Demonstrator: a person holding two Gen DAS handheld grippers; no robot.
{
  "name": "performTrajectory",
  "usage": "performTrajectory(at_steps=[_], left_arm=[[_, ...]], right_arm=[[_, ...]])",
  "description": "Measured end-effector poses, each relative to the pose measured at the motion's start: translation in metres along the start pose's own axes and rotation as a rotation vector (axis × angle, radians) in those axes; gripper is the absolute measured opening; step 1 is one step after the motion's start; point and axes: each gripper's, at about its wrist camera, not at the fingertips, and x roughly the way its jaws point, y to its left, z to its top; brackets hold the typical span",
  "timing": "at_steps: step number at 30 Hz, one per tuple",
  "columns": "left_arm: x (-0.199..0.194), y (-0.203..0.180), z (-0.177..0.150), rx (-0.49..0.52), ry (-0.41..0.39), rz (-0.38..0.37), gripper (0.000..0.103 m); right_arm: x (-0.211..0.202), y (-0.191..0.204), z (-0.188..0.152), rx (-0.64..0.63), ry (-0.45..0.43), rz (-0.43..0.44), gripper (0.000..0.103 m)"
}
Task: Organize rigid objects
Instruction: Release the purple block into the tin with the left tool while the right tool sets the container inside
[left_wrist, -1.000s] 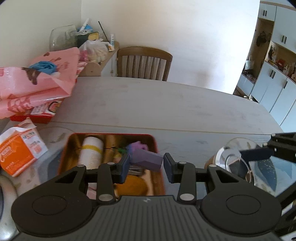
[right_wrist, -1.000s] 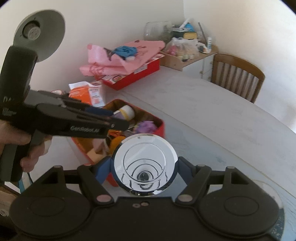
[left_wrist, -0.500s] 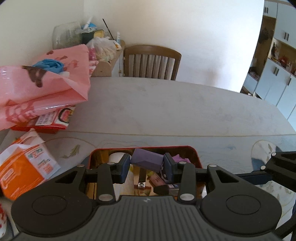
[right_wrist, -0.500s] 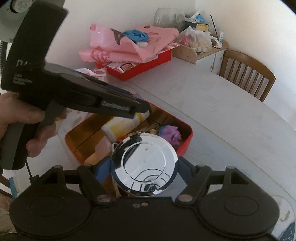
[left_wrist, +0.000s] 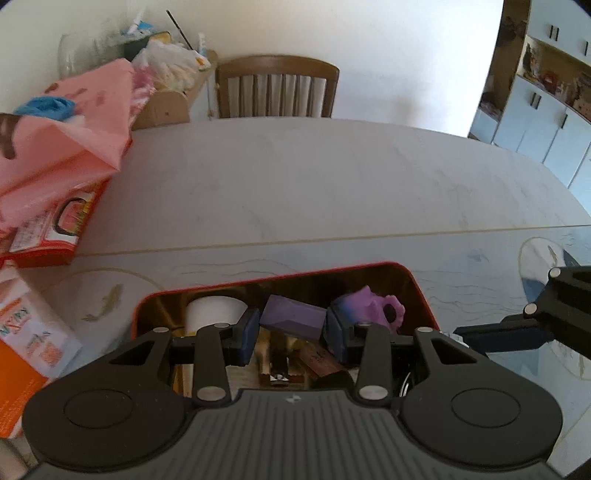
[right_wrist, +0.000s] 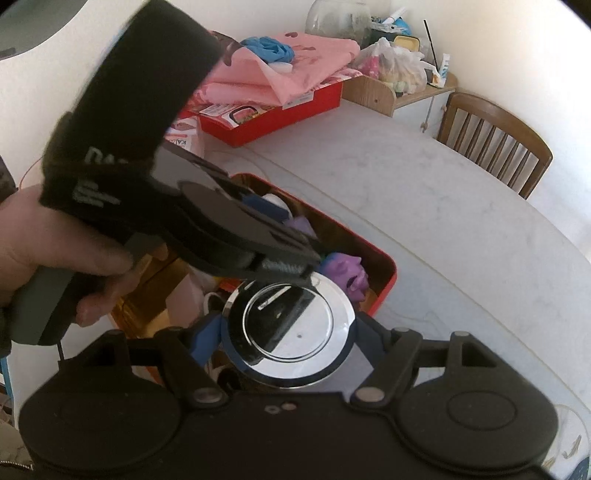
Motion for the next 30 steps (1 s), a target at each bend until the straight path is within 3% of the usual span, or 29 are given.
performTrajectory(at_steps=[10, 13, 15, 17, 26, 30], left_arm=[[0.009, 0.012, 0.001, -0.075, 0.045, -0.054, 0.039], [0.006, 0.015, -0.001, -0.095, 0.047, -0.046, 0.048], [0.002, 0.017, -0.003, -0.114, 0.036, -0.052, 0.062], [-0.004, 0.017, -0.005, -0.120, 0.022, -0.051, 0.066], [-0.034, 0.018, -0.018, -0.129, -0.016, -0.028, 0.068], [-0.053, 0.017, -0.023, -0.141, -0.035, -0.017, 0.078]], right_arm=[[0.000, 0.001, 0.002, 0.003, 0.007, -0.002, 0.078], [-0.002, -0.001, 0.002, 0.016, -0.004, -0.002, 0.080], [-0.004, -0.003, 0.002, 0.028, -0.005, 0.004, 0.080], [-0.006, -0.006, 0.001, 0.046, -0.008, 0.007, 0.081], [-0.025, -0.015, -0.005, 0.109, -0.059, 0.029, 0.089], [-0.038, -0.018, -0.009, 0.144, -0.091, 0.043, 0.092]])
